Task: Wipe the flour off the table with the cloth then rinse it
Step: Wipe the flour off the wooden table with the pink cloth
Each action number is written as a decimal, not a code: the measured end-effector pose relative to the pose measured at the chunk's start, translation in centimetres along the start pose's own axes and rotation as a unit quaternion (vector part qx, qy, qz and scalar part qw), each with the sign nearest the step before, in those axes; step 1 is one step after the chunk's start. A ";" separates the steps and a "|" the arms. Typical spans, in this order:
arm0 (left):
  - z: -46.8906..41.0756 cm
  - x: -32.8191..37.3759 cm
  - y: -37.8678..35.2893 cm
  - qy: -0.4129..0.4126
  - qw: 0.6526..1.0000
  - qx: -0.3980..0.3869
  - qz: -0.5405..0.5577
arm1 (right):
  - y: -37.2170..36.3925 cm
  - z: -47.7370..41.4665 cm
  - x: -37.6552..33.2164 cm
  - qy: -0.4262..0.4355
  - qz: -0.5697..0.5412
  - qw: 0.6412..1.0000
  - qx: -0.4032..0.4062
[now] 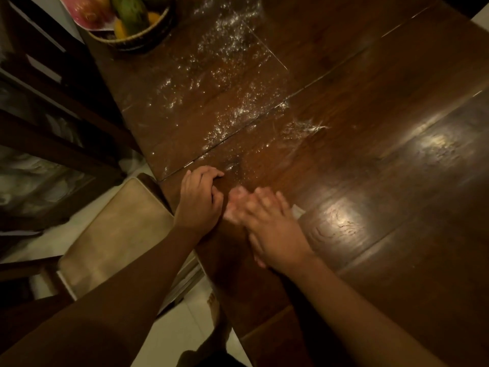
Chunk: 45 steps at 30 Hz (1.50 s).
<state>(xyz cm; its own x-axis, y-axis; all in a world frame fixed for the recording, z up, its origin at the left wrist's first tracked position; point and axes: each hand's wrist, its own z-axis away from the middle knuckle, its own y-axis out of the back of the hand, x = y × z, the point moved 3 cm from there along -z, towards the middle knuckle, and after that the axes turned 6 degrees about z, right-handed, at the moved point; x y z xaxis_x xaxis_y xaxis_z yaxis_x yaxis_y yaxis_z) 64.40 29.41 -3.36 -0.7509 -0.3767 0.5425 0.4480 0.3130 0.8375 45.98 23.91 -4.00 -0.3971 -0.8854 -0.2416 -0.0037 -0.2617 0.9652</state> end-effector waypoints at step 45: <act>0.1 -0.9 -0.3 0.014 0.999 -0.032 -0.003 | 6.1 -8.9 19.1 -0.370 -0.043 0.923 0.098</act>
<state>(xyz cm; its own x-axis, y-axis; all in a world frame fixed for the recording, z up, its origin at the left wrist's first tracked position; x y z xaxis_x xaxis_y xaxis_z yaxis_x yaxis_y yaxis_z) 64.87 29.67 -4.12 -0.7402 -0.4026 0.5385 0.4742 0.2553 0.8426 46.55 2.01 -3.66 -0.9054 -0.3403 -0.2538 -0.2024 -0.1795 0.9627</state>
